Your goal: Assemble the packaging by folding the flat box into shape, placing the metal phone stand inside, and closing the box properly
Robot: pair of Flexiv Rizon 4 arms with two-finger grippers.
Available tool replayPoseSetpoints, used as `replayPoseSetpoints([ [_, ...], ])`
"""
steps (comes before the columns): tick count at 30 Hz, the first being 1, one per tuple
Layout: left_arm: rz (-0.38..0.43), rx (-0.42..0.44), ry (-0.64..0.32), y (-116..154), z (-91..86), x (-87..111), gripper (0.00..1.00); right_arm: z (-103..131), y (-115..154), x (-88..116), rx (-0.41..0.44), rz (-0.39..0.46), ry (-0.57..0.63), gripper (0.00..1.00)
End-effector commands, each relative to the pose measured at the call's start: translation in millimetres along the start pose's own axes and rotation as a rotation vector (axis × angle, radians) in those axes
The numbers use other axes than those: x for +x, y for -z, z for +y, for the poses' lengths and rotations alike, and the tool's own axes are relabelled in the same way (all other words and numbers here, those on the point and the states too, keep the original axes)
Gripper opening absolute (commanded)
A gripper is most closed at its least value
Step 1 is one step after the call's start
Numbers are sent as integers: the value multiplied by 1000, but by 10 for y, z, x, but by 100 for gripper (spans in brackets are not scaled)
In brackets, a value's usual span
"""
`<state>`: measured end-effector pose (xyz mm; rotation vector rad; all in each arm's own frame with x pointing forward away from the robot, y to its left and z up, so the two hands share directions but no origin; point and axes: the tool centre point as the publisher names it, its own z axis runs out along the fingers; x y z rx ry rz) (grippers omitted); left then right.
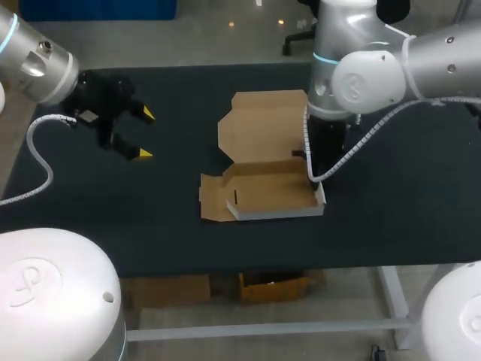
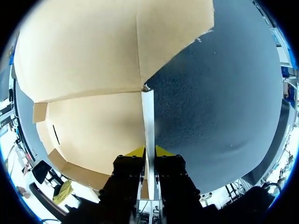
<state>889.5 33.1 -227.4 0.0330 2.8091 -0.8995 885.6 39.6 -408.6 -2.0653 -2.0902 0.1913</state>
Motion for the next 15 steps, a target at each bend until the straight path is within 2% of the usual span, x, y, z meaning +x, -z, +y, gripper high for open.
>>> replayPoseSetpoints([
  [1,-1,-1,-1,1,-1,3,100,-79,-42,-26,-57,1,-10,10],
  [15,-1,-1,-1,1,-1,3,100,-58,-110,-62,-146,-13,-61,8],
])
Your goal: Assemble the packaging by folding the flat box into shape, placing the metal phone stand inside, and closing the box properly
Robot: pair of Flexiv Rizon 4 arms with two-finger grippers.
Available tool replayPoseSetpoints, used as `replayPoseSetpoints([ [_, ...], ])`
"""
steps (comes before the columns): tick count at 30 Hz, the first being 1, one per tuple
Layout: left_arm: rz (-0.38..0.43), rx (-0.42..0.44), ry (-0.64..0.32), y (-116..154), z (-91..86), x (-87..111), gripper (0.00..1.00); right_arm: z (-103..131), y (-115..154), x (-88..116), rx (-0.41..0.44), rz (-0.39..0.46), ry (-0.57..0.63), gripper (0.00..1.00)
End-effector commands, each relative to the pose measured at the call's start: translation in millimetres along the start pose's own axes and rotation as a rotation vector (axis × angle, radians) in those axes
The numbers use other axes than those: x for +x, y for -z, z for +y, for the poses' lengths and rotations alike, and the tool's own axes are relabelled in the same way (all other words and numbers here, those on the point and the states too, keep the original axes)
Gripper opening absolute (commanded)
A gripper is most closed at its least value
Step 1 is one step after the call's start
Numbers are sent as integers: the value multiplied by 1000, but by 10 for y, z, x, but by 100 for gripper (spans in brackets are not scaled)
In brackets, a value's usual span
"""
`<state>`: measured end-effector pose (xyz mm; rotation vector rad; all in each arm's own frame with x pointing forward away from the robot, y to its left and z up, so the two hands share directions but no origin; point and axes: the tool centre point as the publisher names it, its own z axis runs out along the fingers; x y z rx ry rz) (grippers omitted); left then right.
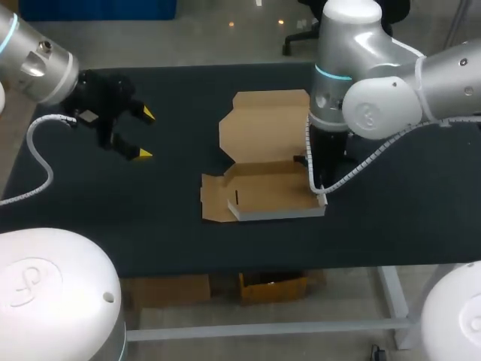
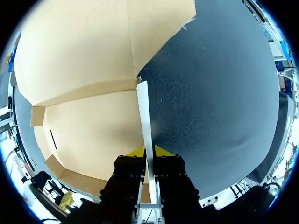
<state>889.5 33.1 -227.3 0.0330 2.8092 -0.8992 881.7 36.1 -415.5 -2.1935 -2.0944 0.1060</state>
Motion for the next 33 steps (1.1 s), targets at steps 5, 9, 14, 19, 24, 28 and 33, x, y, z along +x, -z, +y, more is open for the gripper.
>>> replayPoseSetpoints([
  [5,-1,-1,-1,1,0,2,100,-28,-40,-32,-62,0,-12,10],
  [9,-1,-1,-1,1,0,2,100,-19,-44,-31,-84,-1,-17,11],
  [14,-1,-1,-1,1,0,2,100,6,-50,-27,-109,0,-23,11],
  [19,-1,-1,-1,1,0,2,100,29,-43,-9,-131,-3,-29,8],
  [24,-1,-1,-1,1,0,2,100,43,-41,-5,-154,-1,-33,6],
  [28,-1,-1,-1,1,0,2,100,60,-47,1,-162,5,-35,7],
  [33,-1,-1,-1,1,0,2,100,78,-67,14,-168,17,-34,10],
])
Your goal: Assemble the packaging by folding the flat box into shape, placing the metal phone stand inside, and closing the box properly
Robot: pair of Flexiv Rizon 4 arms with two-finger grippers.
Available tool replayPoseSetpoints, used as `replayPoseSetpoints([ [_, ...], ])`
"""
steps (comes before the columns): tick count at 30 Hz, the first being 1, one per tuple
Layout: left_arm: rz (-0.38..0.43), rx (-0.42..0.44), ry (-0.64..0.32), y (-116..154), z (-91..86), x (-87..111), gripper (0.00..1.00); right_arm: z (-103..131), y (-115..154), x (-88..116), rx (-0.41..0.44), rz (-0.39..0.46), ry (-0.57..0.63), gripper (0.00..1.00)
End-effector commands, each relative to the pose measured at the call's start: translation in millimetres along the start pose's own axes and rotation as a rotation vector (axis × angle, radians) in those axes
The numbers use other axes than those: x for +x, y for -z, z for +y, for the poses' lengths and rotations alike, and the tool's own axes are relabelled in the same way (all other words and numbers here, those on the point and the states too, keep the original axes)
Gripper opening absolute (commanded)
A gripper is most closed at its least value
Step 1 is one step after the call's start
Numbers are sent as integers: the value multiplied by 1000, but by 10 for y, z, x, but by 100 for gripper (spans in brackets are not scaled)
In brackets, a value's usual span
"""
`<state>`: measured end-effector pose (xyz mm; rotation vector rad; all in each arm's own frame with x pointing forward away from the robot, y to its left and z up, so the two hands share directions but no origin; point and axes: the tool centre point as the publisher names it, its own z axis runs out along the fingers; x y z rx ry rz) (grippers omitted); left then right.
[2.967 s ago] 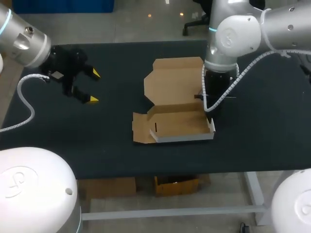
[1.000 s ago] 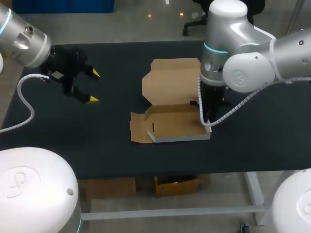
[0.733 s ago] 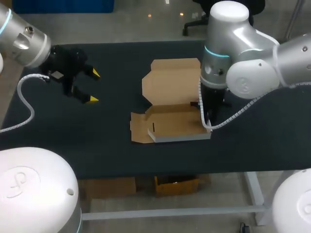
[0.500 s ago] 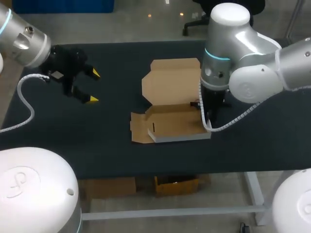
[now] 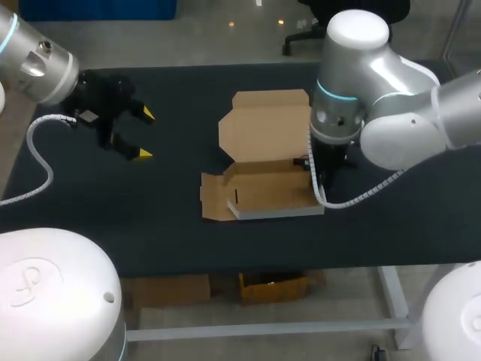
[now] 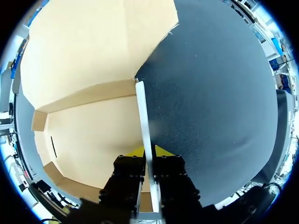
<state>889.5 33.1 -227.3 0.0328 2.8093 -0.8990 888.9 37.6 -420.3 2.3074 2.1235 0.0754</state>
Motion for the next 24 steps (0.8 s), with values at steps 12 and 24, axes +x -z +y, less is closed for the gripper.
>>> replayPoseSetpoints([
  [12,-1,-1,-1,0,0,2,100,26,-26,19,-14,19,11,0],
  [24,-1,-1,-1,0,0,2,100,42,4,73,-1,-4,47,0],
])
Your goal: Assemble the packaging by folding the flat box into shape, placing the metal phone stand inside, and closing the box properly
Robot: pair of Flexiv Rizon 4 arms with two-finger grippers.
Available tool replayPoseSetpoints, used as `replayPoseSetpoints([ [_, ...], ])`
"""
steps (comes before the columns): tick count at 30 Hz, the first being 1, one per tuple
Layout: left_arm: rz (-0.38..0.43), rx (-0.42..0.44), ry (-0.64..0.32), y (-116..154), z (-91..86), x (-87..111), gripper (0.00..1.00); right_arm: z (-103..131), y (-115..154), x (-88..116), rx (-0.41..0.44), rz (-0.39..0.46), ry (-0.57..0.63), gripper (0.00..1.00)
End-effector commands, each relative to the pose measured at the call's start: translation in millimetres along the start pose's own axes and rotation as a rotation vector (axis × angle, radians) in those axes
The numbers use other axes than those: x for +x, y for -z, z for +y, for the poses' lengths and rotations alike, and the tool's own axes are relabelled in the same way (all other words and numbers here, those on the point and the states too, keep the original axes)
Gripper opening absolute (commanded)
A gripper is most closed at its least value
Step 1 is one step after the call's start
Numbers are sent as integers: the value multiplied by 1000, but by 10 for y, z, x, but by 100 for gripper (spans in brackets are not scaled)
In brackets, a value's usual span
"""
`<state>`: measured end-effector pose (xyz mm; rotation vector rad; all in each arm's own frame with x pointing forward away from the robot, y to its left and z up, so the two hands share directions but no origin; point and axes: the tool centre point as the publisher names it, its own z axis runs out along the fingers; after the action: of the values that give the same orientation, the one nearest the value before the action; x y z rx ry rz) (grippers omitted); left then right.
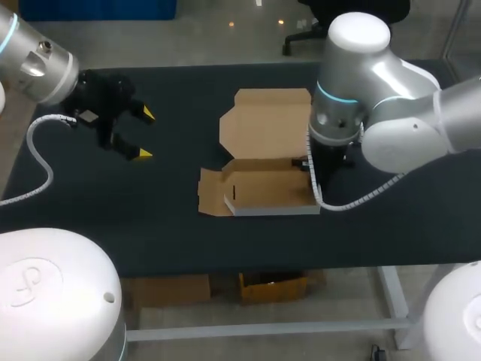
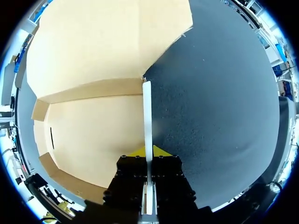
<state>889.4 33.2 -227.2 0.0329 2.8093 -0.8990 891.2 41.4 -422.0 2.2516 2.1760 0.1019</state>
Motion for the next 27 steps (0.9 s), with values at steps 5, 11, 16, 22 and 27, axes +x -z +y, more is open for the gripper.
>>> replayPoseSetpoints([
  [5,-1,-1,-1,0,0,2,100,17,6,21,43,-50,-39,0],
  [11,-1,-1,-1,0,0,2,100,9,-17,14,49,-111,-74,0],
  [16,-1,-1,-1,0,0,2,100,20,-15,12,57,-167,-98,0],
  [22,-1,-1,-1,0,0,2,100,27,1,9,60,-220,-133,0],
  [27,-1,-1,-1,0,0,2,100,32,10,4,59,-249,-151,0],
])
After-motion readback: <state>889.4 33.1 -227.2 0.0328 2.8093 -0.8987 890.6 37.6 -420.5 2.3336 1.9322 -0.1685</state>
